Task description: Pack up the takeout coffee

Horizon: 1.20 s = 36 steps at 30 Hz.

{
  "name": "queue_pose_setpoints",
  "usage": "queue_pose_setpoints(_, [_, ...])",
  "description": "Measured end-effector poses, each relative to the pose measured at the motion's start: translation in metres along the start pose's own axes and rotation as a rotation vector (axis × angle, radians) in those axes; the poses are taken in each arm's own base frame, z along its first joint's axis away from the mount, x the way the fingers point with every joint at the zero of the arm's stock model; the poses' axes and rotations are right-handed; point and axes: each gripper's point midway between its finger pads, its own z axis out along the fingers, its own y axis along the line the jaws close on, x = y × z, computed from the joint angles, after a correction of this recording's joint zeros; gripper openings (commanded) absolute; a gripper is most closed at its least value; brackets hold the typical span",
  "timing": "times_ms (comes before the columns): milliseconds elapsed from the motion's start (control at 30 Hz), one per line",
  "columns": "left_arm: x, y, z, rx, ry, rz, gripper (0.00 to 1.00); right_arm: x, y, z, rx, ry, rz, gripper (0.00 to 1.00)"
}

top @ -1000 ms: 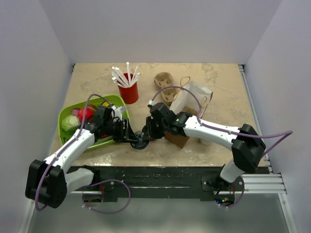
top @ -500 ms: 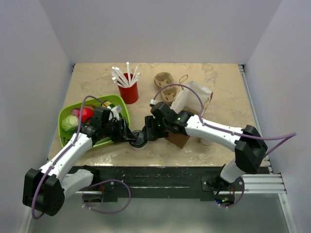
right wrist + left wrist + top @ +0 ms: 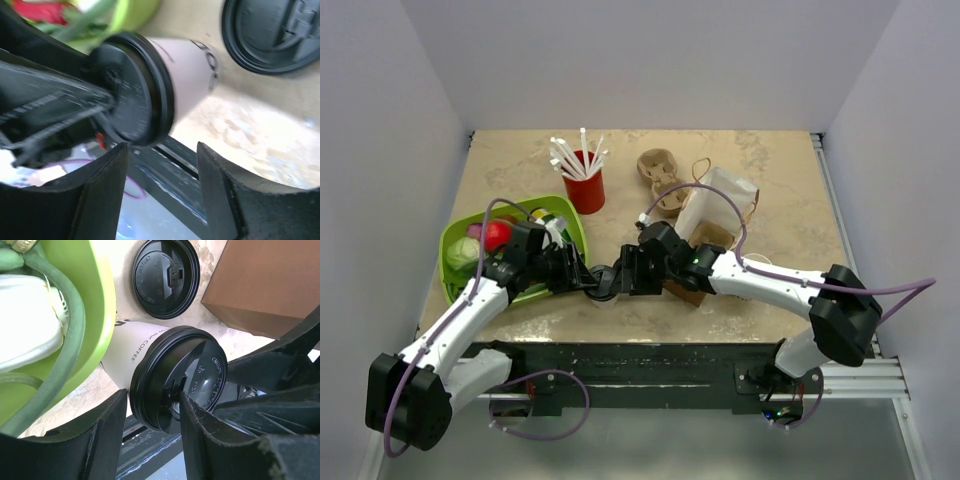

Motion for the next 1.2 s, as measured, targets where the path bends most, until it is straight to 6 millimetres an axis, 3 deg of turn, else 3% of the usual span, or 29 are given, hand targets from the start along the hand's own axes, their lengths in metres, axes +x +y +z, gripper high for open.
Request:
queue_pose_setpoints(167, [0.001, 0.001, -0.001, 0.001, -0.010, -0.001, 0.50, -0.010, 0.016, -0.001, -0.065, -0.046, 0.051, 0.63])
queue_pose_setpoints(400, [0.001, 0.001, -0.001, 0.004, -0.019, -0.006, 0.50, -0.015, 0.025, -0.001, -0.103, -0.068, 0.094, 0.61])
queue_pose_setpoints(633, [0.001, 0.001, 0.000, 0.006, -0.020, -0.012, 0.50, -0.012, 0.019, 0.017, -0.073, -0.047, 0.108, 0.59])
queue_pose_setpoints(900, [0.000, 0.001, 0.001, 0.013, -0.026, -0.012, 0.50, -0.012, 0.013, 0.022, -0.044, -0.059, 0.131, 0.47])
queue_pose_setpoints(1200, [0.000, 0.002, 0.001, 0.008, -0.029, -0.012, 0.49, -0.014, 0.013, 0.023, -0.040, -0.069, 0.156, 0.26])
